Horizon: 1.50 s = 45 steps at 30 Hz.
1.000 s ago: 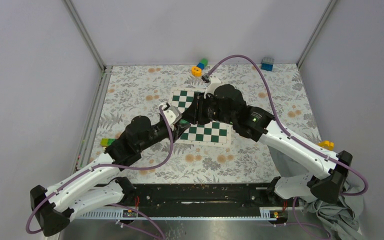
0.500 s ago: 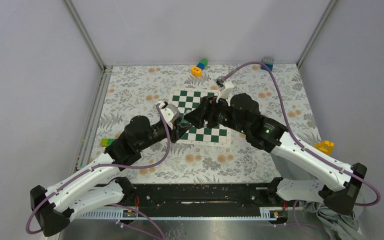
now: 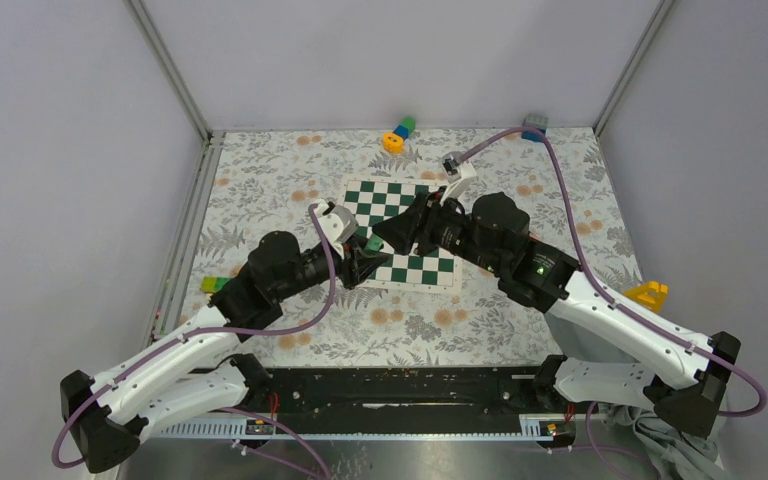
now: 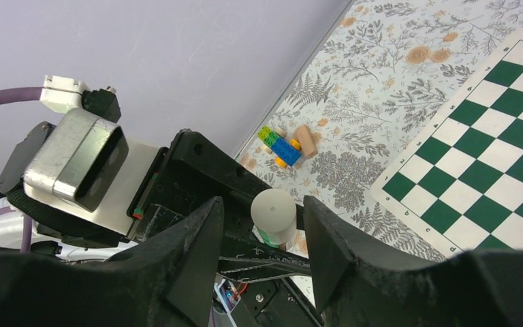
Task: Paint the nails
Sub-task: Pick up the nail polish bottle from the center of the board, then unscrew the nail polish bottle.
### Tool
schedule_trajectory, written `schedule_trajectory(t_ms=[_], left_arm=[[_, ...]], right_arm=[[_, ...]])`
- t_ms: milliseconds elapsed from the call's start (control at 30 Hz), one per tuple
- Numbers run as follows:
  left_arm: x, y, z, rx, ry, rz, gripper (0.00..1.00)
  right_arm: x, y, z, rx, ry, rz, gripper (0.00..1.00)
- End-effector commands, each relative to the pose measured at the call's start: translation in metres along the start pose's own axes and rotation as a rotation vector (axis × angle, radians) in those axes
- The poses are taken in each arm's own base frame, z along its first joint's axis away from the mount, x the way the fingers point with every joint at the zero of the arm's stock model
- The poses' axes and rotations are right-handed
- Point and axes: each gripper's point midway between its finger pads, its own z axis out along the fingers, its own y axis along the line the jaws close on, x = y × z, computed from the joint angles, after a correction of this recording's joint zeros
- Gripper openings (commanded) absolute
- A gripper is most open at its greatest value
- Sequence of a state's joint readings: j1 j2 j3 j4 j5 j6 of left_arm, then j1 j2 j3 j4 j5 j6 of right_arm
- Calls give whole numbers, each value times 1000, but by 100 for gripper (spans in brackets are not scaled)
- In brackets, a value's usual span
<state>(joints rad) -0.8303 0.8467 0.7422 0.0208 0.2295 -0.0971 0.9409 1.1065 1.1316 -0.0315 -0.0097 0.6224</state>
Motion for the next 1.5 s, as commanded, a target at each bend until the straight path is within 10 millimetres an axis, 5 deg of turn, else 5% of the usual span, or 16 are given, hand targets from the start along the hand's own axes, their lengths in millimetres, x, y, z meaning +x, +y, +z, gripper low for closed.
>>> schedule_trajectory(t_ms=[0, 300, 367, 533, 667, 733, 833, 1000, 1167, 1467], left_arm=[[-36, -12, 0, 58, -112, -5, 0], [-39, -14, 1, 63, -119, -25, 0], [-38, -15, 1, 67, -117, -26, 0], [-38, -13, 1, 58, -115, -26, 1], [-37, -7, 2, 26, -105, -22, 47], [-37, -5, 2, 16, -105, -21, 56], [-36, -5, 1, 14, -104, -17, 52], [-36, -5, 1, 16, -104, -13, 32], [-33, -5, 3, 17, -90, -18, 43], [-31, -5, 4, 18, -86, -18, 27]], right_arm=[[-15, 16, 1, -39, -47, -7, 53], [-2, 11, 5, -12, 6, -17, 45], [-1, 11, 6, -13, 6, -17, 39], [0, 11, 8, -8, 15, -22, 4], [3, 10, 10, -2, 27, -29, 0], [3, 11, 10, -3, 29, -32, 0], [3, 11, 11, -3, 30, -33, 0], [1, 11, 10, 0, 22, -34, 0], [-1, 12, 8, -3, 12, -33, 0], [-3, 11, 6, 4, 1, -34, 0]])
